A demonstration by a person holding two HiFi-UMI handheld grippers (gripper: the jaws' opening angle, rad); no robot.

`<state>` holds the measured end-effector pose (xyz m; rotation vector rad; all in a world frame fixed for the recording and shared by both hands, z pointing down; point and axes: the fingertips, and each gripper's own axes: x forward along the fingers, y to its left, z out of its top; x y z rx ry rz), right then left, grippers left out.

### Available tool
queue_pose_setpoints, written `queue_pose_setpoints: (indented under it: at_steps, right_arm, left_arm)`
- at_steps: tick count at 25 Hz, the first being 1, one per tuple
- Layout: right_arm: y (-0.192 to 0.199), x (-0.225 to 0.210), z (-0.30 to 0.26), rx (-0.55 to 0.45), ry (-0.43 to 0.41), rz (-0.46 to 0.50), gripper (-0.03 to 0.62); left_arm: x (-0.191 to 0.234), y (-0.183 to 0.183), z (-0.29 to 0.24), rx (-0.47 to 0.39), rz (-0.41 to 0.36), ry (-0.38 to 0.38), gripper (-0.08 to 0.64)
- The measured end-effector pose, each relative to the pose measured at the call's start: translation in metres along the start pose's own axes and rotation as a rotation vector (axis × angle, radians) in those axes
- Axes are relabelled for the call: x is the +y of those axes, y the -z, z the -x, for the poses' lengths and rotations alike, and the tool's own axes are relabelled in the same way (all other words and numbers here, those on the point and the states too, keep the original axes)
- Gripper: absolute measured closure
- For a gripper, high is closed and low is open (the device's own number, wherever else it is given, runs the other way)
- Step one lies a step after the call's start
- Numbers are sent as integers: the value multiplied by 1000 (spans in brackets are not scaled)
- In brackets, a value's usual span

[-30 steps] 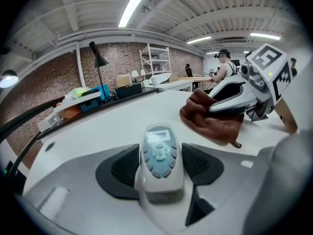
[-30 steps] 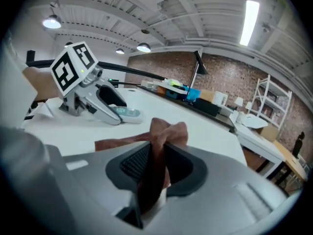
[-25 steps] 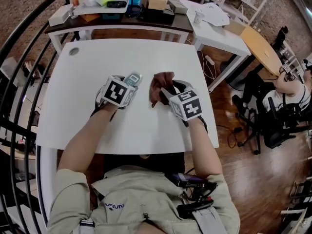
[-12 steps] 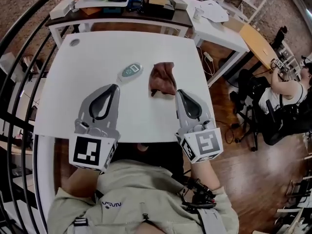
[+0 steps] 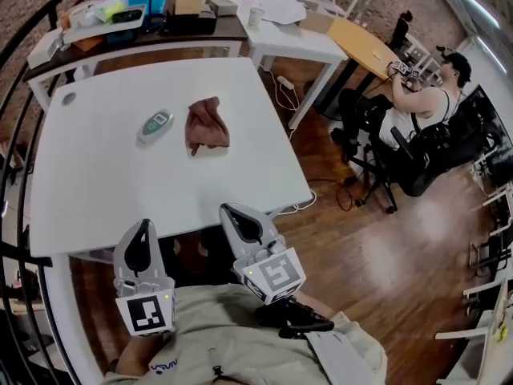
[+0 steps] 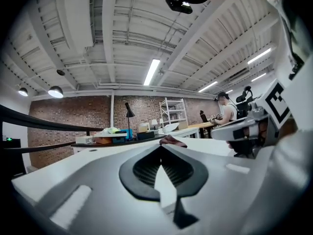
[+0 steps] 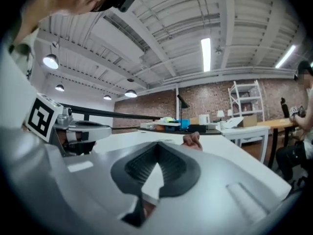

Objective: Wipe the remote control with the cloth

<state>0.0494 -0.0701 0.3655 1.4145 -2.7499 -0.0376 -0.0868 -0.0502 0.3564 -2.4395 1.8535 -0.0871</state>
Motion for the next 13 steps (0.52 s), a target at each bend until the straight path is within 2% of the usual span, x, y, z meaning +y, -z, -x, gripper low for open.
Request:
queue_pose_setpoints:
  at_steps: [2,3,6,13]
  right_arm:
    - [-5,-5,9,-7,25,16,590]
    - [-9,-10,13,-14,37,21,591]
    - [-14,-17,21,-23,55,28,591]
    - [-5,-28,30,13,86,4,591]
  left_arm:
    - [-10,4,1,-1,-85,38,555]
    - [-16,0,-2,-12,-100,54,555]
    - [-29,-7,-7,-33,-85,84,555]
    - [-41,1,-14,-20,-53,139,555]
